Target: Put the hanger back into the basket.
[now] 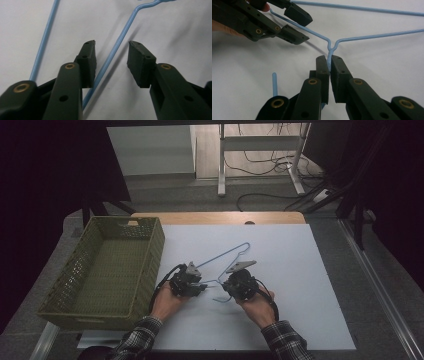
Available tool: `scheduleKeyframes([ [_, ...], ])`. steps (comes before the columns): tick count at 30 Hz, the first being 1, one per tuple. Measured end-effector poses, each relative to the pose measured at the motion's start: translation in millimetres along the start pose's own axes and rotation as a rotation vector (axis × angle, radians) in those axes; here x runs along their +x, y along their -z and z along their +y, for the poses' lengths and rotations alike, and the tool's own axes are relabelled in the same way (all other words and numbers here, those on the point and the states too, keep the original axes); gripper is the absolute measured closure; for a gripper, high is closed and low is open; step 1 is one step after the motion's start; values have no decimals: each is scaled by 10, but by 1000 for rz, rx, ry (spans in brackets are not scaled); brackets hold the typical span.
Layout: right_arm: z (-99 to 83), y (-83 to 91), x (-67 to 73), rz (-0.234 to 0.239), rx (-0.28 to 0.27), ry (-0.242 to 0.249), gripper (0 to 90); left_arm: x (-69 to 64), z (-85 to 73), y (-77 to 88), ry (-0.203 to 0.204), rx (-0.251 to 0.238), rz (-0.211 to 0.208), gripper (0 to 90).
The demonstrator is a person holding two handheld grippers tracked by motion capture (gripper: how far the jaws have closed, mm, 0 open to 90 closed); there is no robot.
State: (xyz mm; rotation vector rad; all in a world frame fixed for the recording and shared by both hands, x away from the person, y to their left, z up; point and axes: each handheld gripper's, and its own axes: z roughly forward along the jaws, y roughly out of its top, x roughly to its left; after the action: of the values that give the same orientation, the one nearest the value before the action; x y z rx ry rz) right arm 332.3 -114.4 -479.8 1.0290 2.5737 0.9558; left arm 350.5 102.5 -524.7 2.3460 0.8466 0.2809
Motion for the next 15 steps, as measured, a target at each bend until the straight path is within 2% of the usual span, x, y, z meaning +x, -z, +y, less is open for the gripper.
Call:
scheduleKeyframes([
  [10,13,30,7,1,-4,0,849,12,23,-3,-15,-4,-2,708],
  [13,23,48,-1,11,-17,-5,833,-22,26,16,-57,-20,16,738],
  [15,50,126,-32,15,-60,-19,715,-52,38,49,-100,-24,21,804],
])
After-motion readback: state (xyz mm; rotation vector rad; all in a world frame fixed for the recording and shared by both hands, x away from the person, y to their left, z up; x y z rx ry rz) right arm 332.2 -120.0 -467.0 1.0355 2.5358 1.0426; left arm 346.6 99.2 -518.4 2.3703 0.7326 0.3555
